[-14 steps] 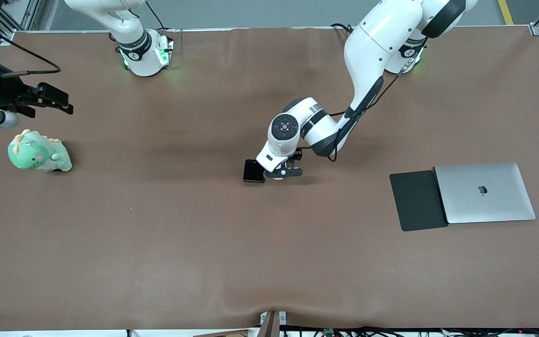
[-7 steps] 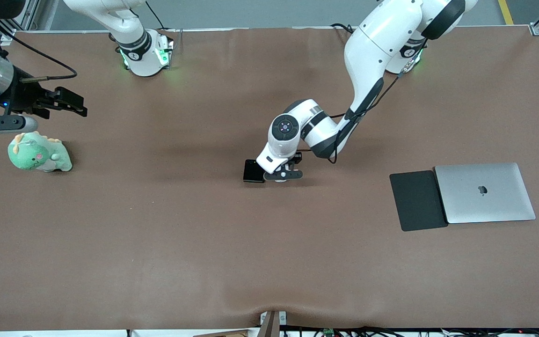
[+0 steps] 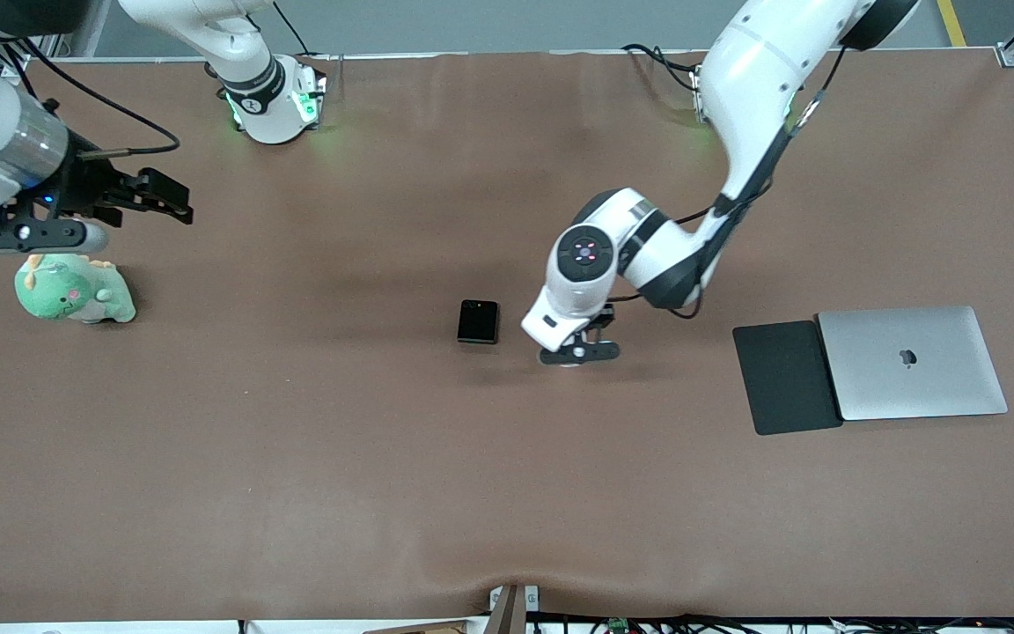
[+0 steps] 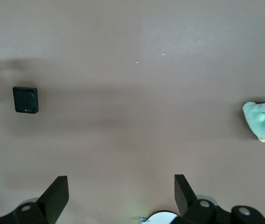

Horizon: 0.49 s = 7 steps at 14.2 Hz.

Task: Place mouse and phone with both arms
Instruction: 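Carry the mouse onto the mouse pad while the right gripper reaches the phone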

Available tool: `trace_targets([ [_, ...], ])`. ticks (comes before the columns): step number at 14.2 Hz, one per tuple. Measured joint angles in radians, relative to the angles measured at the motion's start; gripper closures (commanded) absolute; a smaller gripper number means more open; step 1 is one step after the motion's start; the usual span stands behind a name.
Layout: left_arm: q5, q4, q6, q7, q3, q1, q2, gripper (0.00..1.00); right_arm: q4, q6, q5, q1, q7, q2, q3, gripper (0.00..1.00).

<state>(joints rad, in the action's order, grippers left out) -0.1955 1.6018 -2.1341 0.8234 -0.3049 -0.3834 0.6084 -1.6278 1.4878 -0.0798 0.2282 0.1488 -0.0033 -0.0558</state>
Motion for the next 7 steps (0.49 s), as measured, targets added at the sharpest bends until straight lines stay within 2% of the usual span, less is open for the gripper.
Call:
trace_targets([
  [3,-0.001,0.083,0.019,-0.115,0.002,0.117,-0.108,0.62,-0.009,0.061,0.0,0.091,0.027,0.053,0.003,0.0],
  [7,-0.002,0.184,0.018,-0.294,0.002,0.308,-0.172,0.62,-0.015,0.221,-0.005,0.185,0.135,0.175,0.005,0.0],
])
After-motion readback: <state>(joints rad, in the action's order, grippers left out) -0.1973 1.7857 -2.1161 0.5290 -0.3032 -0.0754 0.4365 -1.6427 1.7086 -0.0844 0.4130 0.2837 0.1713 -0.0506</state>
